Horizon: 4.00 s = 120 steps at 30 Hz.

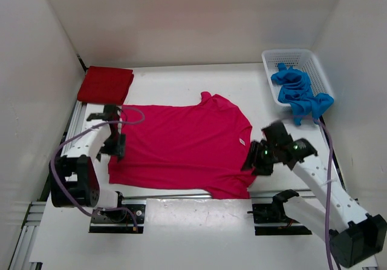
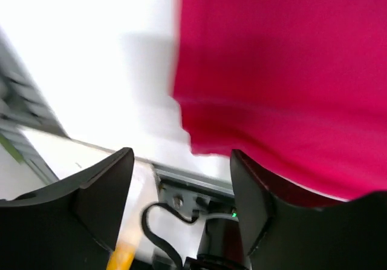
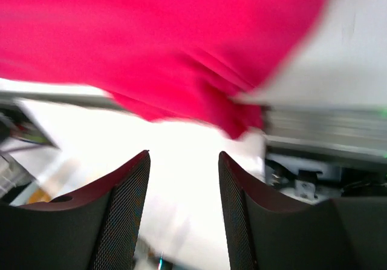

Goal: Fold and stack the t-shirts
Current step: Flatten out the tshirt

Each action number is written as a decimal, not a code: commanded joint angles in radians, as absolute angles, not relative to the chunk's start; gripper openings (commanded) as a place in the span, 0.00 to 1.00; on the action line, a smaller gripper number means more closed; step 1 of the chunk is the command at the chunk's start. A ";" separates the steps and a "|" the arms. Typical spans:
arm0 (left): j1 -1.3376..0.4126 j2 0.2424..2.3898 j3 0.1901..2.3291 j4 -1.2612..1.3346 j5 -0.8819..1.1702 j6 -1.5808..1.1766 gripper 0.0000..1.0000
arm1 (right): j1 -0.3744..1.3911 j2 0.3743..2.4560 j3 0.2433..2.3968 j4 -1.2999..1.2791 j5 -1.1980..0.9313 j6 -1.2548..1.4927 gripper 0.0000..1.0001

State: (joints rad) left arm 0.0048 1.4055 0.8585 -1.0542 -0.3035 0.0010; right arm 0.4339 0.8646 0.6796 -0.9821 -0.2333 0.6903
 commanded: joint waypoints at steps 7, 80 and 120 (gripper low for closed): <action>-0.018 1.567 1.356 -0.898 -0.305 0.000 0.78 | 0.368 1.480 1.277 -0.904 -0.075 0.469 0.47; -0.486 2.580 2.421 -0.583 0.376 0.000 0.78 | 0.216 2.462 2.025 -0.620 -0.313 0.534 0.37; -0.506 2.497 2.284 -0.574 0.282 0.000 0.10 | 0.146 2.304 1.951 -0.577 -0.196 0.571 0.00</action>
